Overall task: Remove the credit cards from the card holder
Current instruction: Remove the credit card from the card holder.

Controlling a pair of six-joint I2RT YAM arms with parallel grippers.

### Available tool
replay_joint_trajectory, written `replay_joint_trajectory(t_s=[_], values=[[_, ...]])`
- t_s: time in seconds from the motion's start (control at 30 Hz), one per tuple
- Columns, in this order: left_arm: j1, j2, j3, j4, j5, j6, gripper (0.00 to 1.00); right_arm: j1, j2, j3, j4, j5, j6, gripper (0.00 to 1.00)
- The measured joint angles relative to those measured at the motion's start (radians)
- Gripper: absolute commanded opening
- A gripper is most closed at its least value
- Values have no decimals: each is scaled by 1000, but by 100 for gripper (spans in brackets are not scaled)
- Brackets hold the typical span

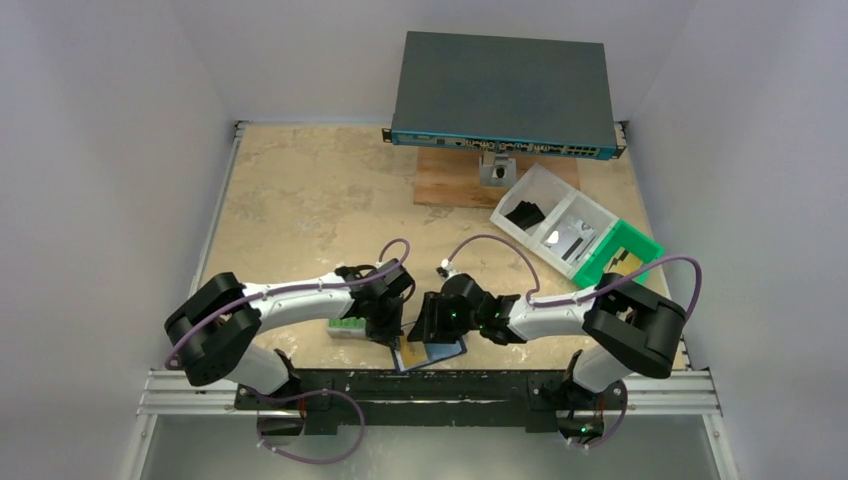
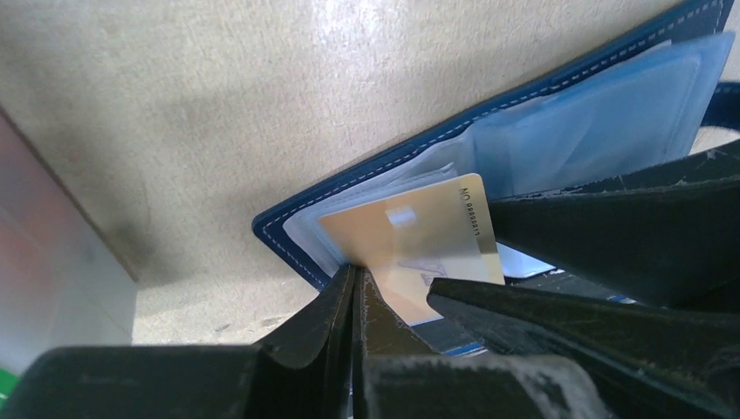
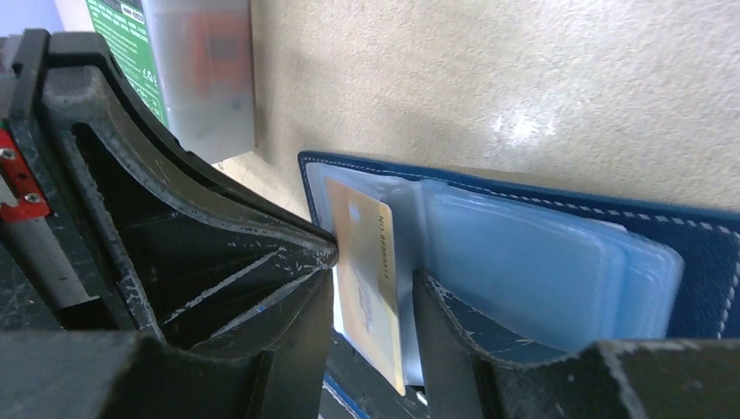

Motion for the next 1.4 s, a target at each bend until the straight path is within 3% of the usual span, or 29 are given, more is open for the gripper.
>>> replay_joint_trajectory(t_s=[0.43,0.73,1.13,1.4], values=[[-11,62,14,74,78,-64,0,-97,-134,-212,184,-69,17,35],[-8,72,19,77,90,-79,0,-98,-225,-249,218,-81,8,31],[-8,81,28,73,96,-78,0,-100,-131,-249,249,-84,25,29],[-8,82,28,74,97,-78,0,-105,-184,-249,210,-74,31,32]])
